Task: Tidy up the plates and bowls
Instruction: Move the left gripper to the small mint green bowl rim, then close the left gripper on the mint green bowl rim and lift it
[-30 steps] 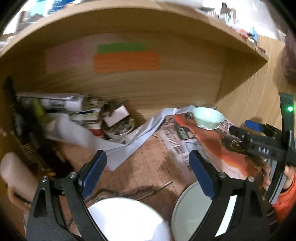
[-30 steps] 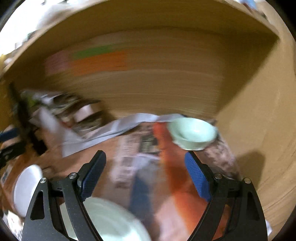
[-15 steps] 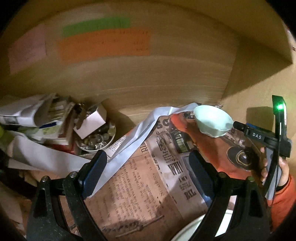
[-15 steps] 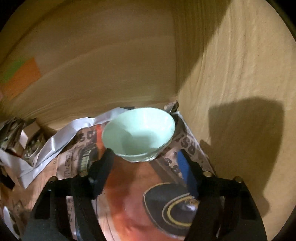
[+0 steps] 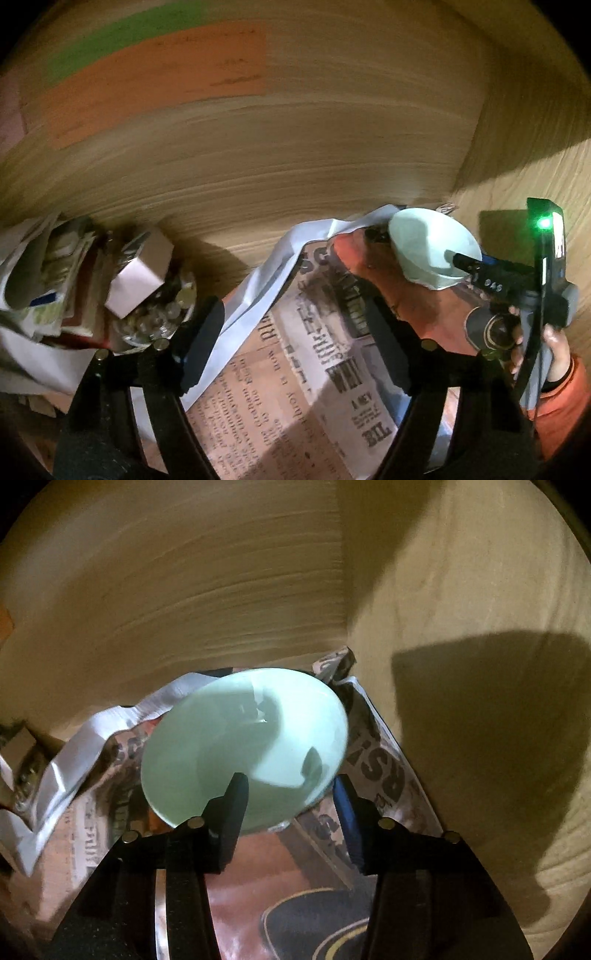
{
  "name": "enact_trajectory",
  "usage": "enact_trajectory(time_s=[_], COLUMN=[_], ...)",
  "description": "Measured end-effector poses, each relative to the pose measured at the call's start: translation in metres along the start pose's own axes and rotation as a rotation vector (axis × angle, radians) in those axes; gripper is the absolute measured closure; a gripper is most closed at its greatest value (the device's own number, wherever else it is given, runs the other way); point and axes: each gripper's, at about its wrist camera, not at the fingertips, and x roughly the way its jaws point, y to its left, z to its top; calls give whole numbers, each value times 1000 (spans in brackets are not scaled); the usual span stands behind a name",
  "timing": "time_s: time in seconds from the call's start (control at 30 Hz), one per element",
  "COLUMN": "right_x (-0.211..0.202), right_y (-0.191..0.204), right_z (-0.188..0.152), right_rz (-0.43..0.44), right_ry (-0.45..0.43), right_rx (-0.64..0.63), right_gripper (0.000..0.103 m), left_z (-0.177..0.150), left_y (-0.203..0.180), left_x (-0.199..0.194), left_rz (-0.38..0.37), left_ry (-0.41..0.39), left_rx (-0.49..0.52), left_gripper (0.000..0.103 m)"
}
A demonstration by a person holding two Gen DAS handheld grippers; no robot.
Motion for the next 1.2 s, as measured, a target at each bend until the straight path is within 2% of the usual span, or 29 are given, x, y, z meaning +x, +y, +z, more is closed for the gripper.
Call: enact_trajectory(time_s=[0.1,0.17,0.23,0.3,0.53,0.87,1.03,1.2], right_x=[-3,-8,-14,-22,-38,-56,-63,-52], right_y=[1,-4,-10,-16,-15,-9,-3,16], right_z=[-2,-4,-6,-9,-24,-38,-39,-37], right_rz=[-17,-22,18,64,135,247,314,358], right_ry=[-10,-11,-6,6,49,76,90,101], right_rx=[-27,-20,0,18,-14,-107,-152,-193], right_gripper=[61,70,77,79,80,80,80,80], left_z=[3,4,4,4,4,9,11,14], left_y=[-9,-14,-18,-19,-19,-5,-2,-5], left_x=[7,10,14,20,46,69,82,90], left_rz=[-2,2,6,6,-17,-50,-36,-5], left_ry=[1,2,7,20,109,193,218,220], left_rx=[24,49,67,75,38,-79,-102,-93], left_gripper=[24,24,24,24,24,24,24,27])
